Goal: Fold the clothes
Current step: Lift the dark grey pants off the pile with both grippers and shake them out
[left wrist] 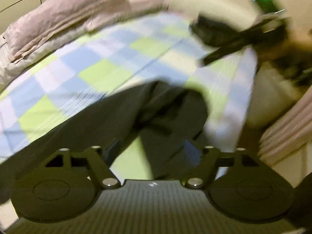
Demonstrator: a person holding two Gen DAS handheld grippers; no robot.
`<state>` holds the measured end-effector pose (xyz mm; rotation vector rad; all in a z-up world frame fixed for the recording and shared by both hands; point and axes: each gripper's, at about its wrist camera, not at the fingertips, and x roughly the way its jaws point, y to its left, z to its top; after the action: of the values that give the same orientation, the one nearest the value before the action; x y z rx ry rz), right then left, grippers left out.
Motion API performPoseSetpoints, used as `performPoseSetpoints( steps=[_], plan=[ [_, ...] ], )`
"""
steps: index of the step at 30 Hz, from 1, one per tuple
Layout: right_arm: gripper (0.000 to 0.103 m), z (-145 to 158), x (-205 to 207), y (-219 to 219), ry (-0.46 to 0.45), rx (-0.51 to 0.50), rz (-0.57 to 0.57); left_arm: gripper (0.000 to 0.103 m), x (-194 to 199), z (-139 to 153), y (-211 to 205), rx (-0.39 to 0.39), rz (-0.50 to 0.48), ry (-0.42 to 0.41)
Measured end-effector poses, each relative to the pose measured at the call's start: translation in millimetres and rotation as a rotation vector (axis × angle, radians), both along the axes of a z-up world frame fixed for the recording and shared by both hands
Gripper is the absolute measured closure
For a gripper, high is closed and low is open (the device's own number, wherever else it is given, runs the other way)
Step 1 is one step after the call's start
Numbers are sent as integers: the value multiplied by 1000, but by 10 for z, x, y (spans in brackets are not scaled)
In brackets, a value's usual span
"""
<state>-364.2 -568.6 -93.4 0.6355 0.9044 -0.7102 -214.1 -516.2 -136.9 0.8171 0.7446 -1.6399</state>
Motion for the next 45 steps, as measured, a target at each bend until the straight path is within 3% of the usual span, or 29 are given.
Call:
performPoseSetpoints(
  steps=[4, 8, 14, 17, 18, 19, 21, 25, 29, 31, 32, 33, 34, 38, 45],
  plan=[
    [28, -438, -212, 544, 23, 146, -57, 27, 191, -463, -6, 65, -94, -198],
    [28, -796, -166, 959, 13, 228, -106, 27, 309, -969, -78, 37, -205, -372],
    [28, -1247, 17, 997, -106, 300, -318, 28, 335, -1483, -357, -7, -266, -402],
    [28, -1270, 56, 992, -135, 277, -379, 35, 203, -1604, -406, -48, -344, -453],
    [28, -1252, 62, 1012, -144, 264, -385, 45, 147, -1633, -410, -77, -369, -489],
    [28, -1243, 75, 1043, -149, 256, -384, 73, 109, -1644, -427, -93, -384, -520],
    [28, -1248, 136, 1091, -128, 240, -361, 100, 158, -1561, -500, -73, -358, -506],
    [28, -1357, 408, 1156, -53, 217, -240, 100, 384, -1088, -576, -97, -256, -452],
    [28, -1493, 611, 1144, 57, 173, -137, 100, 708, -633, -680, -162, -189, -496],
    [43, -1455, 558, 1111, 86, 160, -102, 100, 867, -421, -757, -188, -149, -515],
    [56, -1435, 530, 1094, 100, 154, -85, 100, 939, -331, -811, -192, -121, -517],
    [88, -1415, 502, 1077, 114, 148, -68, 100, 974, -249, -841, -195, -101, -520],
    [95, -1355, 435, 1060, 145, 132, -69, 100, 1011, -189, -860, -198, -87, -525],
    [96, -940, -79, 970, 175, 77, -115, 100, 1021, 51, -799, -212, -94, -512],
    [97, 242, -1424, 624, 250, -122, -353, 100, 912, 489, -587, -237, -153, -466]
  ],
)
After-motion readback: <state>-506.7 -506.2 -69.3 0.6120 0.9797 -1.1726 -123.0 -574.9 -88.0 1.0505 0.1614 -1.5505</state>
